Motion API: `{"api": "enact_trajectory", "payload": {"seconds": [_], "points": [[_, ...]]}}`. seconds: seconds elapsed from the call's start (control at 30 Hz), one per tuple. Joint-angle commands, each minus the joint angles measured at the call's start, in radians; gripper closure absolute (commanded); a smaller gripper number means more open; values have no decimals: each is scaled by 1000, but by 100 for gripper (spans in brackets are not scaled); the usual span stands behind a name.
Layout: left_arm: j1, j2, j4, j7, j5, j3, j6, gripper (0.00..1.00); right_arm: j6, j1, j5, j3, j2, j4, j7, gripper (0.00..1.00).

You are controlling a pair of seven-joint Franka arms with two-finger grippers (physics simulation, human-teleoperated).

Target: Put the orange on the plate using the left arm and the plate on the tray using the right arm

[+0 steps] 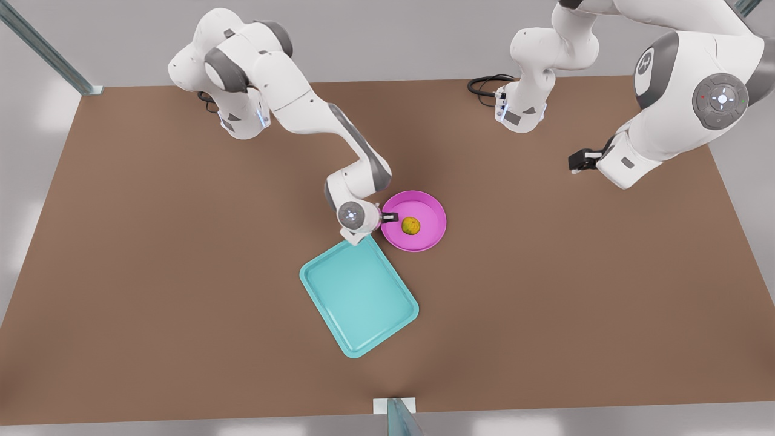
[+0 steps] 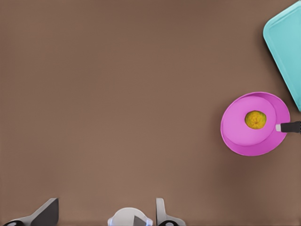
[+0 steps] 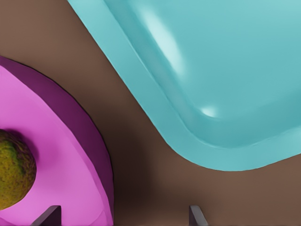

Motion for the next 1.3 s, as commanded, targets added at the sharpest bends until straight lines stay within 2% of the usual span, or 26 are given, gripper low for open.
{"api": "enact_trajectory", "payload": {"seconds": [0.0, 0.03, 0.1, 0.17, 0.27, 0.3, 0.33, 0.37, 0.43, 0.6, 0.67, 1.27], "points": [[0, -1, 0, 28, 0, 0, -5, 0, 2, 1, 7, 2, 3, 4, 37, 0], [0, -1, 0, 28, 0, 0, -5, 0, 2, 1, 7, 3, 10, 6, 37, 0], [0, -1, 0, 28, 0, 0, -5, 0, 2, 1, 7, 5, 17, 12, 25, 26], [0, -1, 0, 28, 0, 0, -5, 0, 2, 1, 7, 8, 25, 20, 23, 31], [0, -1, 0, 28, 0, 0, -4, 0, 1, -1, 7, 12, 30, 21, 23, 31], [0, -1, 0, 28, 0, 0, -5, 0, 1, -2, 7, 15, 30, 21, 23, 36], [0, -1, 0, 28, 0, 0, -5, 0, -1, -2, 7, 15, 30, 21, 23, 50], [0, -1, 0, 28, 0, 0, -4, 0, -2, -2, 6, 15, 30, 21, 23, 59], [0, -1, 0, 28, 1, 0, -5, 0, -2, -4, 6, 15, 30, 23, 21, 65], [0, -1, 0, 26, 1, 0, -5, 0, -10, -4, 6, 15, 30, 36, 21, 73], [0, -1, 0, 26, 0, 0, -4, 0, -12, -5, 6, 15, 28, 36, 11, 79], [0, 2, 0, 28, 1, 0, -4, 0, -16, -11, 9, 17, -33, 76, -14, 79]]}}
